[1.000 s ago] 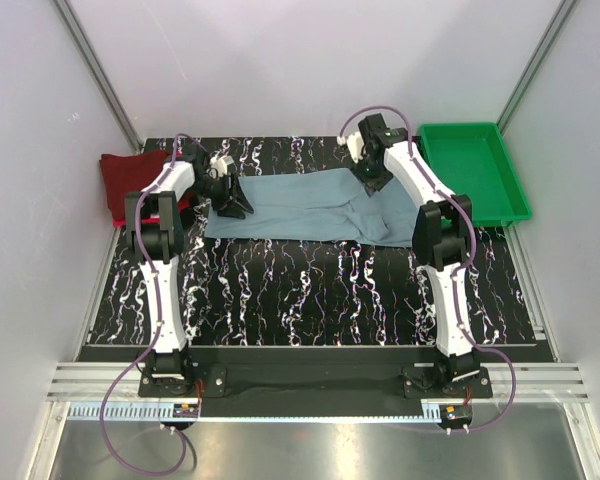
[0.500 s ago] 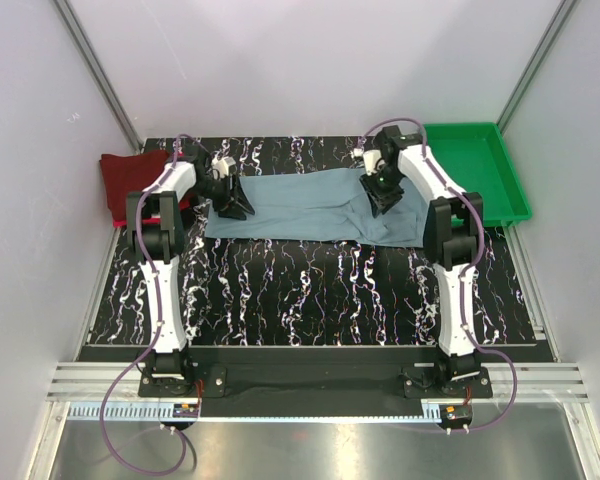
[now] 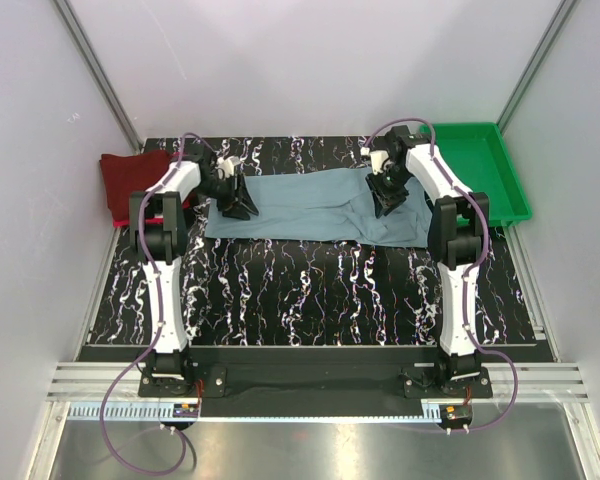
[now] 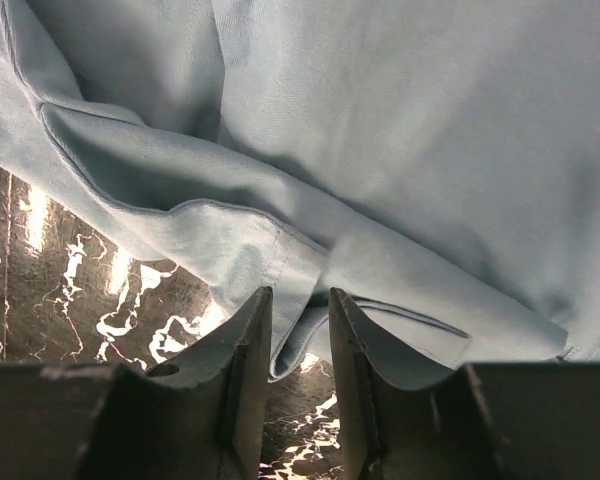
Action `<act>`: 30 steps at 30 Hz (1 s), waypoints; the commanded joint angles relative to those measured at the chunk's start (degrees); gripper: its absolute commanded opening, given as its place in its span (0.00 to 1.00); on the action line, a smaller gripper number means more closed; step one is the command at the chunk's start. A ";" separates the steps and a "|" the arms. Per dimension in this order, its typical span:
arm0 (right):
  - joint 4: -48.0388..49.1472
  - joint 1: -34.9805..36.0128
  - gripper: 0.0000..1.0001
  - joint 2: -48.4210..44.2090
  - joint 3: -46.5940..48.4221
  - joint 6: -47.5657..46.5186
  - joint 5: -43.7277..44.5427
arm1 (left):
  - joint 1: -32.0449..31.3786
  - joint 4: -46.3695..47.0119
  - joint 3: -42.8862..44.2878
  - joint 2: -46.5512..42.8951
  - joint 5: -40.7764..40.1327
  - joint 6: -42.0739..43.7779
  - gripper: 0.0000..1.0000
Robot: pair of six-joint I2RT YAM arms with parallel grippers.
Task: Fold and stack the t-shirts
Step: Fold the tshirt
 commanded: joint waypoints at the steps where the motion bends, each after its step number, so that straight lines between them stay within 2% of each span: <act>1: -1.22 0.35 0.36 -0.14 1.98 0.33 -2.55 | -0.50 -0.19 -0.29 -3.93 -0.58 1.20 0.48; 26: -1.39 -0.09 0.35 5.48 5.32 0.32 -2.99 | -0.32 -1.33 -0.91 -4.72 -2.69 3.05 0.49; 28: -1.39 -0.09 0.23 5.48 5.50 0.24 -3.25 | -0.32 -1.33 -0.99 -4.72 -2.69 3.05 0.49; 29: -1.13 -0.09 0.11 5.31 5.50 0.15 -3.34 | -0.32 -1.42 -0.91 -4.72 -2.78 3.14 0.49; 30: -1.22 -0.09 0.03 5.39 5.59 0.15 -3.34 | -0.32 -1.51 -0.99 -4.72 -2.87 3.14 0.49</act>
